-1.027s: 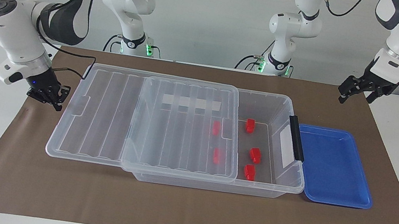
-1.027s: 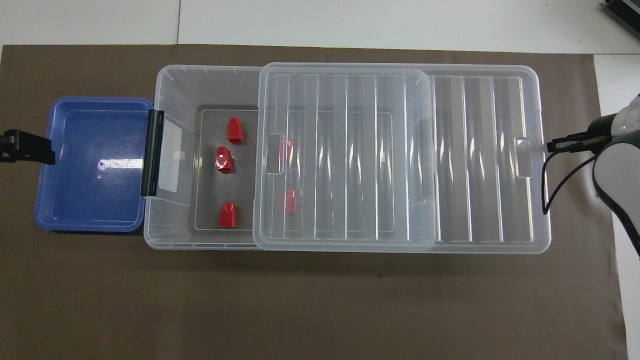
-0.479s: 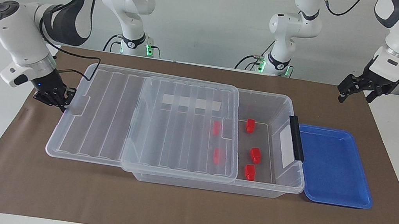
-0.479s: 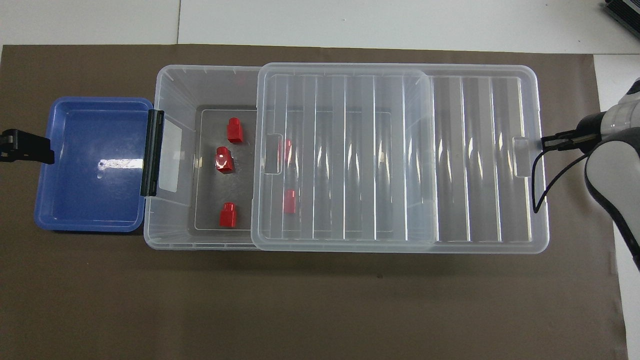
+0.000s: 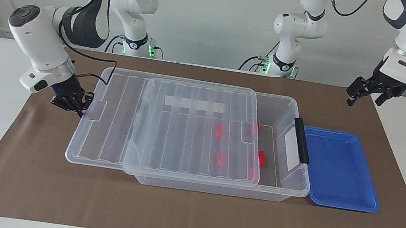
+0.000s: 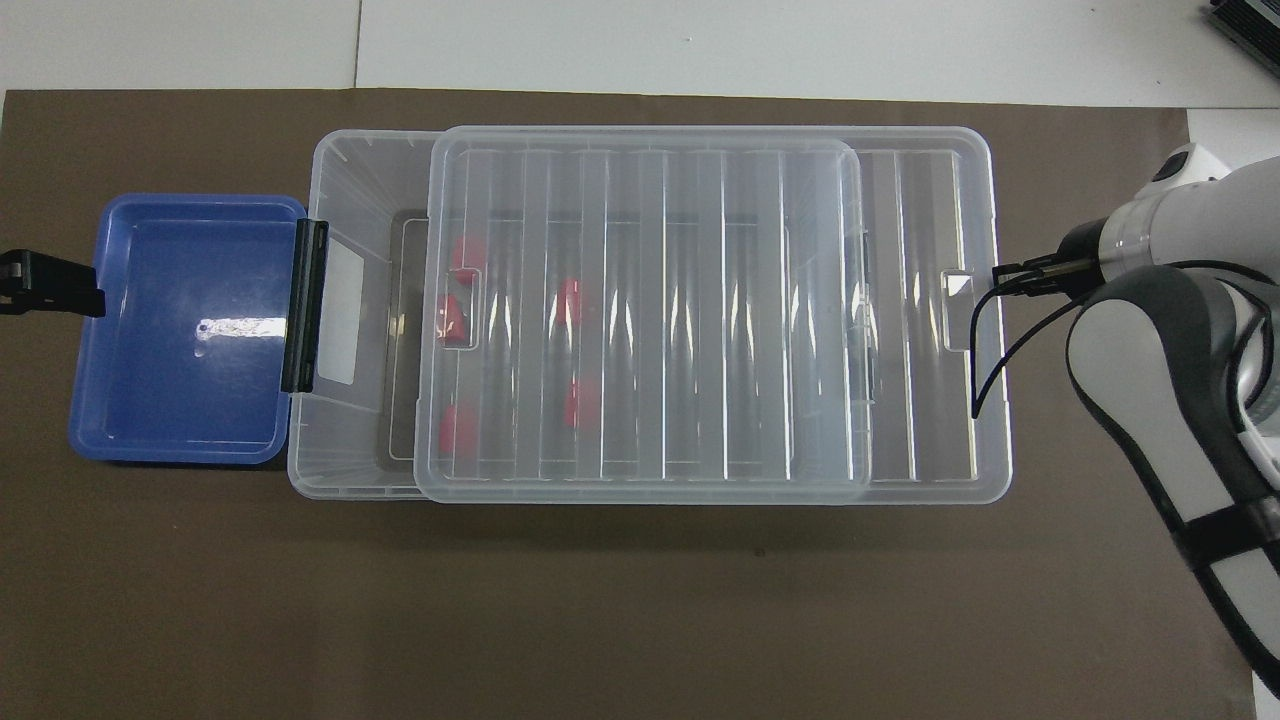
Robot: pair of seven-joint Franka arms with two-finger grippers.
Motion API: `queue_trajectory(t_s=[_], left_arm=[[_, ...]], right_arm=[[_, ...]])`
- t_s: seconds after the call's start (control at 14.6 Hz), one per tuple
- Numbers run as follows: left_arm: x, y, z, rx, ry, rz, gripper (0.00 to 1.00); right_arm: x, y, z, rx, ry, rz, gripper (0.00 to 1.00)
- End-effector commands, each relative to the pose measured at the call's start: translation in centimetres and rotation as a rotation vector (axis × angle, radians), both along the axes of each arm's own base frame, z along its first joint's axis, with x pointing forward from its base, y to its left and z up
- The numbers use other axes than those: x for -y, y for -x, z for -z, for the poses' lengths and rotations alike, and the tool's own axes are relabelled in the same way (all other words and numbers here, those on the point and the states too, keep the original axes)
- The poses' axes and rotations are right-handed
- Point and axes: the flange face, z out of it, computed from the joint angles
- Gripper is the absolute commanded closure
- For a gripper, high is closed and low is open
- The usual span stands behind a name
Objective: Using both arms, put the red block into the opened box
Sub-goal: 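Slide the clear lid back over the box with the right gripper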
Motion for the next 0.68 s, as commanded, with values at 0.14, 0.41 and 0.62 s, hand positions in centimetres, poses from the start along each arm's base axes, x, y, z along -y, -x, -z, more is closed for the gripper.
queue_trajectory(t_s=[0.14,0.41,0.62], left_arm=[[-0.2,0.9,0.0,0.030,0.005,-0.002,0.00],[-0.5,0.9,0.0,0.027,0.003,0.001,0.00],[-0.5,0.9,0.0,0.028,0.003,-0.001,0.00]], right_arm=[[-3.4,-0.1,0.1,0.004,-0.034,0.050,1.00],[-5.7,0.0,0.2,0.006,-0.038,0.052,1.00],[-6.7,0.2,0.2,0.004,-0.040,0.037,1.00]])
